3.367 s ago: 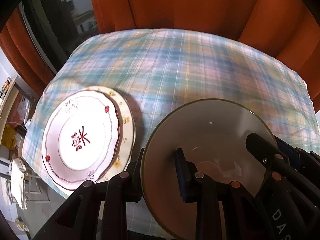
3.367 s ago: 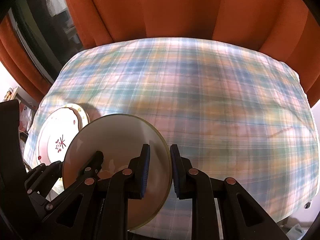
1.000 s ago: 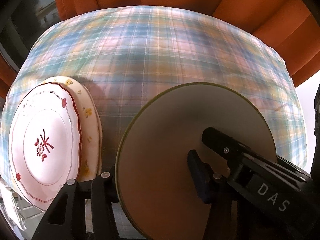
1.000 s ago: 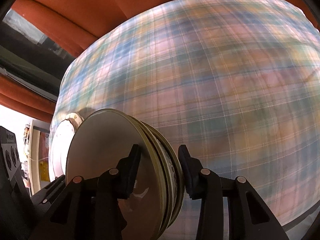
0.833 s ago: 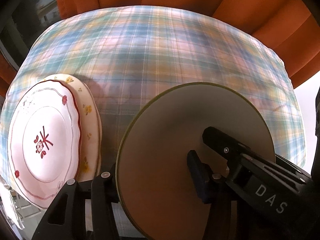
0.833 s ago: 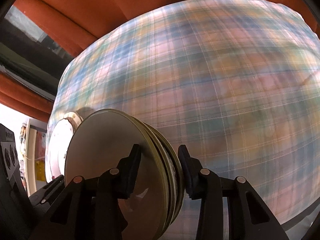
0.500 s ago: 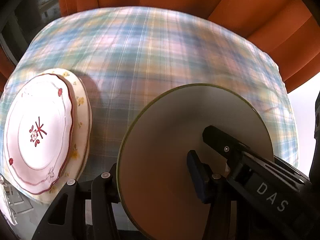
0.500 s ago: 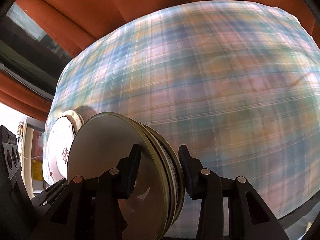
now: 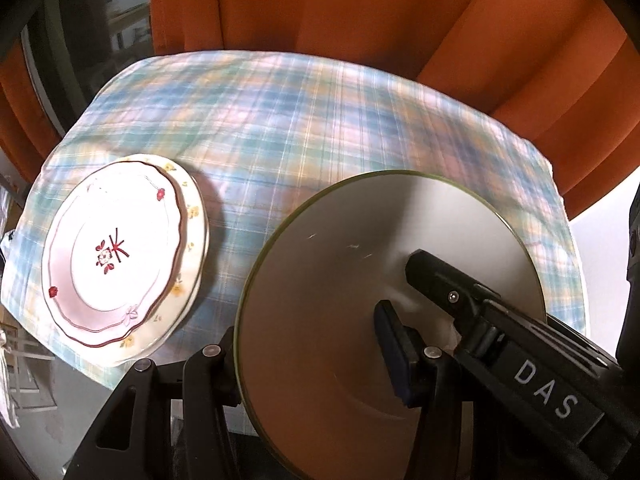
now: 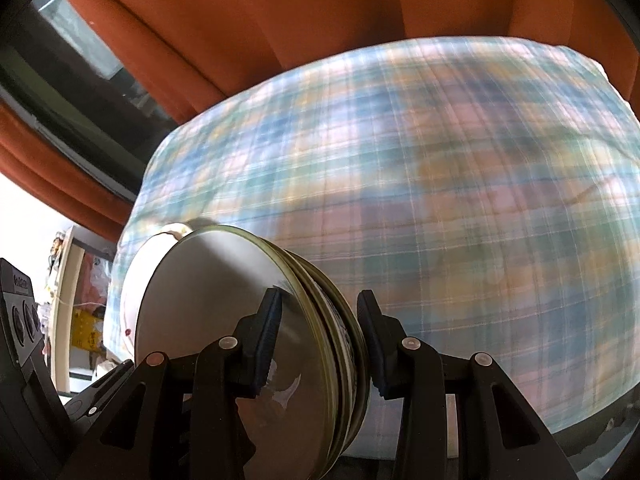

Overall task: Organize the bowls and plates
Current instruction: 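Lift the nested bowls with both grippers over the red-rimmed plate stack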

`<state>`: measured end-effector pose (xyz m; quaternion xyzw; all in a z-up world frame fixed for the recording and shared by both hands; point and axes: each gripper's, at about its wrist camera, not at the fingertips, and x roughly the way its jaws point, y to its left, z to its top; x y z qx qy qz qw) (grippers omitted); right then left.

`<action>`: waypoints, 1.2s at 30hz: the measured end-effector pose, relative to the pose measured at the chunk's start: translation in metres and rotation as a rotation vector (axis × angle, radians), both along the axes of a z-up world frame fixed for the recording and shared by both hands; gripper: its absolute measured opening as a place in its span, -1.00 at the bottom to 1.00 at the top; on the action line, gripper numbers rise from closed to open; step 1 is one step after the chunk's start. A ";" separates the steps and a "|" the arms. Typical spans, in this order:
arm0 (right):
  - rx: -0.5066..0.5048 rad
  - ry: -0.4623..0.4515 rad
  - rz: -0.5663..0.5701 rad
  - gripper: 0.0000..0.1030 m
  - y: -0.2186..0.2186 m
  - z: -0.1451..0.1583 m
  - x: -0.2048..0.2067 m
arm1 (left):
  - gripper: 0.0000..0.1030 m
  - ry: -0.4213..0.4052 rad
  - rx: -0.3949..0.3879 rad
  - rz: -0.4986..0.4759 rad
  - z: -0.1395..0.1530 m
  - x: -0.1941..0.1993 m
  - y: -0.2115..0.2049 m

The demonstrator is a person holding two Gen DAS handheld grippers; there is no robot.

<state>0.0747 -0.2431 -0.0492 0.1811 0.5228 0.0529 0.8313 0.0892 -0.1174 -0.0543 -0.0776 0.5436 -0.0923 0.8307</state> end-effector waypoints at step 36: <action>-0.078 -0.056 -0.102 -0.17 0.172 0.029 0.032 | 0.02 -0.038 -0.058 -0.122 0.012 0.043 0.182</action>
